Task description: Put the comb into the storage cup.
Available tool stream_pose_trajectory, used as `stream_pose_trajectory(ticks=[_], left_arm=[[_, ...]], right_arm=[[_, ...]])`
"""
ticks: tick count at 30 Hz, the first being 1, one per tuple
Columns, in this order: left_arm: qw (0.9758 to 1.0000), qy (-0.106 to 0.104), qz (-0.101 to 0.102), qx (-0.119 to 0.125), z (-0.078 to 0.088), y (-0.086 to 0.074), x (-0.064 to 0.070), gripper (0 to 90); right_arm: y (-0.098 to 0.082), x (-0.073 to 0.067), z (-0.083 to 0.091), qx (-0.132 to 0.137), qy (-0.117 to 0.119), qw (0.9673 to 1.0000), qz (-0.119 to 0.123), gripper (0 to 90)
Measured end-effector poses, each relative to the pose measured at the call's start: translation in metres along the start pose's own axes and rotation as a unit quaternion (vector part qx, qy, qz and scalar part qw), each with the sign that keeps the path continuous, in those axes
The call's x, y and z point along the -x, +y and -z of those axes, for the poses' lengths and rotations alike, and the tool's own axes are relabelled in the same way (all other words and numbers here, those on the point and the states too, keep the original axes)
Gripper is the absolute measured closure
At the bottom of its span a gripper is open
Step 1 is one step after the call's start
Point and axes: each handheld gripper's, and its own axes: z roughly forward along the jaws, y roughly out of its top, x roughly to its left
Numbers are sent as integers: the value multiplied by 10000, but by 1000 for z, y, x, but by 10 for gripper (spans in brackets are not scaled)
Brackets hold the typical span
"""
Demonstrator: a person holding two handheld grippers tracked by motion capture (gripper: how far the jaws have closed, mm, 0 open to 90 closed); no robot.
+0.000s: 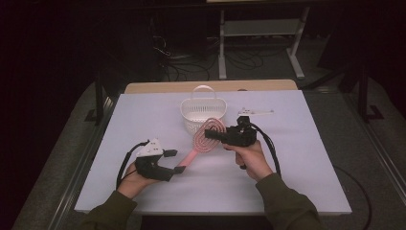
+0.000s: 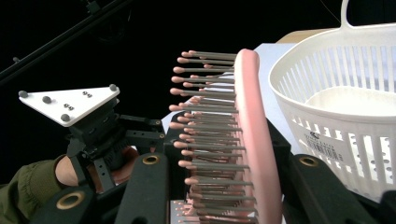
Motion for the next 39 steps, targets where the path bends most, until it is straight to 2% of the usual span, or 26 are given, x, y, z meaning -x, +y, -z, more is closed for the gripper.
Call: stream_pose_trajectory(ticks=[8,12,16,23,31,35,39], left_arm=[[10000,38,30,-45,13,-18,-3,204],[9998,177,35,-123,18,-27,-3,151],[9996,193,131,-157,23,-34,-5,129],[9994,217,174,-214,24,-39,-6,0],[9991,206,222,-310,22,-39,-7,0],[9990,200,291,-272,24,-40,-9,0],[9991,193,189,-336,23,-39,-8,0]], right_arm=[[0,-1,0,13,12,10000,7,630],[0,-1,0,22,8,10000,-1,630],[1,0,1,45,6,10000,5,631],[2,0,3,108,24,9999,-32,630],[5,0,6,163,17,9999,-21,630],[7,1,8,177,1,9998,-23,631],[10,0,11,224,-12,9997,5,631]])
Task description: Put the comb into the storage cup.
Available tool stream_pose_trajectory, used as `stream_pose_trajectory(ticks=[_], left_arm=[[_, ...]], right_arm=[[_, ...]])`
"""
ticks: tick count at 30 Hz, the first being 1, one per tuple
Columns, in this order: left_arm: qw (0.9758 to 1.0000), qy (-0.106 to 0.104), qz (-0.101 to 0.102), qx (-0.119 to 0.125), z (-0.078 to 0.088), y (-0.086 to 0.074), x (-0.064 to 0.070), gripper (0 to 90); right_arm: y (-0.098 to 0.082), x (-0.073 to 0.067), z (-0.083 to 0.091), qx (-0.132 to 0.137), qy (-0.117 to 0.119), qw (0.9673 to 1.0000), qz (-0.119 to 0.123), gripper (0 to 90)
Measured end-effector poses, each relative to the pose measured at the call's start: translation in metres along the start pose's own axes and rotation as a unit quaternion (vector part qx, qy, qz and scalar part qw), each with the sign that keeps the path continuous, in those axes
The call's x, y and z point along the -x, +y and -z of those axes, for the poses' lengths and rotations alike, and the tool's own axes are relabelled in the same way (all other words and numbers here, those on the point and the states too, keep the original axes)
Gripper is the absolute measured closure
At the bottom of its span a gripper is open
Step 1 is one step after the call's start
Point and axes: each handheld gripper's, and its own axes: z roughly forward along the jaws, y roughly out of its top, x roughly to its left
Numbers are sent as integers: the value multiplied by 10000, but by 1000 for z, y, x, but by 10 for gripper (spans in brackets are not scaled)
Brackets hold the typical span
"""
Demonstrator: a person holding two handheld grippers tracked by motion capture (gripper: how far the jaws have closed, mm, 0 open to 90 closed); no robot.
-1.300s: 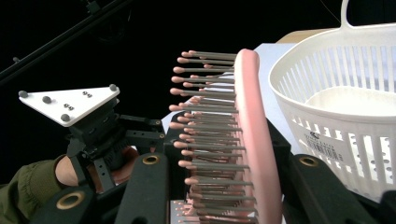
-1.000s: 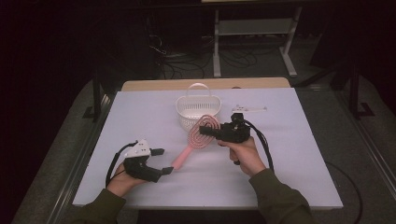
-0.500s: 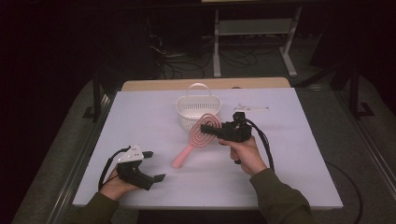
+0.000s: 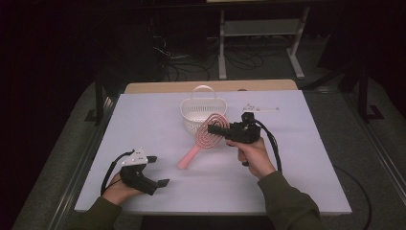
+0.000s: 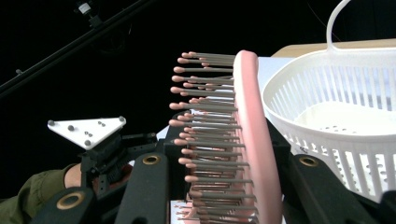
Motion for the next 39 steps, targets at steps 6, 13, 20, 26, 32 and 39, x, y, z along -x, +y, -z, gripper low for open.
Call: stream_pose_trajectory(ticks=[6,13,20,26,32,39], left_arm=[[10000,-2,0,9,-1,0,1,0],[9999,61,-86,71,0,-1,2,0],[9999,62,-78,91,0,-1,2,0],[9999,87,-19,70,1,0,2,0],[9999,123,-35,93,1,-1,1,0],[9999,72,28,72,1,0,1,0]], right_arm=[[6,0,5,89,-16,9999,44,631],[14,0,6,179,-26,9998,87,631],[24,-1,10,319,-53,9994,136,631],[33,0,13,420,-89,9990,157,630],[42,3,16,506,-145,9985,166,631],[55,5,21,727,-176,9971,160,631]])
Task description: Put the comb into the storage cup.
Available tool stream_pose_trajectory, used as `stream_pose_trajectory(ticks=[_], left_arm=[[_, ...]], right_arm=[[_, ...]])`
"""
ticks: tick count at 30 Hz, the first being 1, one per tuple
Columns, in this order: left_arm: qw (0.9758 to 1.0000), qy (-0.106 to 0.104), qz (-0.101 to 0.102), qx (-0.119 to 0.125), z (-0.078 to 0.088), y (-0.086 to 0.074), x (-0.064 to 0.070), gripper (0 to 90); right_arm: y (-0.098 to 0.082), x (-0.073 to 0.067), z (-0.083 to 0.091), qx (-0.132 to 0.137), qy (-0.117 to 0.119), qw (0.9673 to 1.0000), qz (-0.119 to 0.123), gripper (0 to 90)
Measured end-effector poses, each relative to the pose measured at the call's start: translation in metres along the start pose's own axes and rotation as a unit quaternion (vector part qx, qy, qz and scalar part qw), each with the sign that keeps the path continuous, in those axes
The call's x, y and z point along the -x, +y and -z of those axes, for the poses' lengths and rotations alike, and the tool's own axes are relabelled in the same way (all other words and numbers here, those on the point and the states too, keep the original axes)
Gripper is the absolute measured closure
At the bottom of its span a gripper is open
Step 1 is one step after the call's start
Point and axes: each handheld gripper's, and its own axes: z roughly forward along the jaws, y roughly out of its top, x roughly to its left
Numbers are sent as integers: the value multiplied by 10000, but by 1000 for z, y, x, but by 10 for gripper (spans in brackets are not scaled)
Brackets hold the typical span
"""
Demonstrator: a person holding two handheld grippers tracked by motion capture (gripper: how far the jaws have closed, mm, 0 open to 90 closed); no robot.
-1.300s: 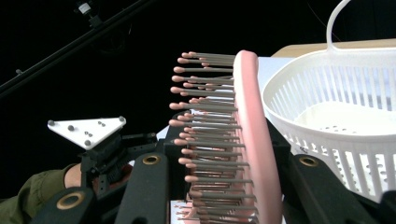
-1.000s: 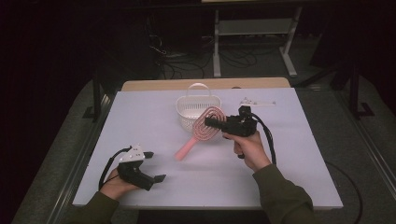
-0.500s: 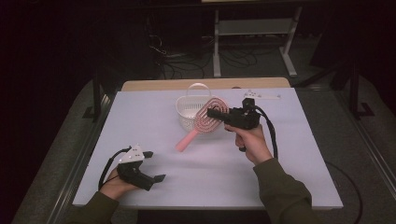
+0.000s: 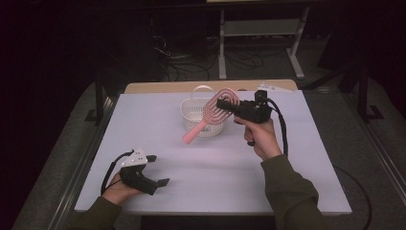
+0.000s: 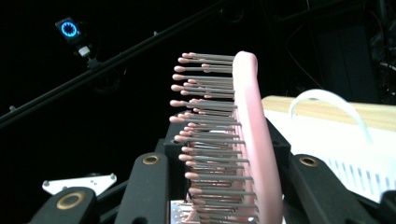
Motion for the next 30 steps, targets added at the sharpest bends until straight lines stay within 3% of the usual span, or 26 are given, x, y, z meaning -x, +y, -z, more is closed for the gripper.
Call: stream_pose_trajectory(ticks=[17,30], left_arm=[[10000,8,-53,-13,0,0,0,2],[10000,6,-52,-17,-1,-1,1,2]], right_arm=[[36,6,1,310,-208,9993,92,631],[42,24,4,536,-625,9966,-9,631]])
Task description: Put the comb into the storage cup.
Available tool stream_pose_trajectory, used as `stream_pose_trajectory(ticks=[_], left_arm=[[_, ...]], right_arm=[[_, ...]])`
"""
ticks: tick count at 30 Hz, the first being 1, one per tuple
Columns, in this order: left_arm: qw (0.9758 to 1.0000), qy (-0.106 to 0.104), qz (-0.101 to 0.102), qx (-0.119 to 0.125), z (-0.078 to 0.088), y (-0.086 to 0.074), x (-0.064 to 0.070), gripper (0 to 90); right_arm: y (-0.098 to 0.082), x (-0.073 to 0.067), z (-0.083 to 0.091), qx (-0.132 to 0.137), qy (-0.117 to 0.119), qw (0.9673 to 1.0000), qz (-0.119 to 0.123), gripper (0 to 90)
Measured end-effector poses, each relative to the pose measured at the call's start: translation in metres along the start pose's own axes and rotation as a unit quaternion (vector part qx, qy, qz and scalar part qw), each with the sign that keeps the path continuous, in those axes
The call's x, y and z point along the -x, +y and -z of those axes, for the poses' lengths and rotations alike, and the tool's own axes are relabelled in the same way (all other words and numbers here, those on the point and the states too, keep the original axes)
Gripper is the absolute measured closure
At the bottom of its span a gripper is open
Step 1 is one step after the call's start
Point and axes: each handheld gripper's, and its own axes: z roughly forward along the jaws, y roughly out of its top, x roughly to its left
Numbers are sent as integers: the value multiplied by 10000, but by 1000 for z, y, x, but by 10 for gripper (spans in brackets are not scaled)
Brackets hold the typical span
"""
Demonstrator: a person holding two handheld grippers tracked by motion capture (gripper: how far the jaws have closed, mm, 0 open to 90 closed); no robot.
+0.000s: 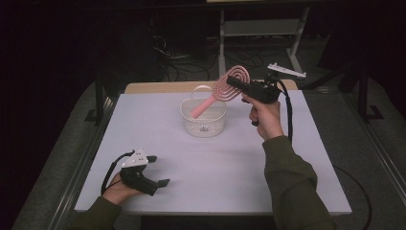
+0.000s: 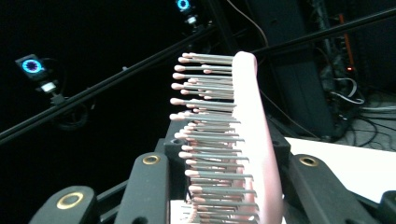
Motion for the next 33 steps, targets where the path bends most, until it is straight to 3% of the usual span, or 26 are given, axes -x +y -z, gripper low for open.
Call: stream_pose_trajectory(ticks=[12,24,33], left_arm=[[10000,1,7,-6,0,0,0,2],[10000,-16,7,15,0,-1,0,3],[10000,-18,6,23,1,-1,0,3]], right_arm=[[-8,12,-11,-17,-387,9992,3,630],[-28,23,-30,-93,-540,9983,-188,630],[-40,25,-43,-186,-680,9974,-166,630]])
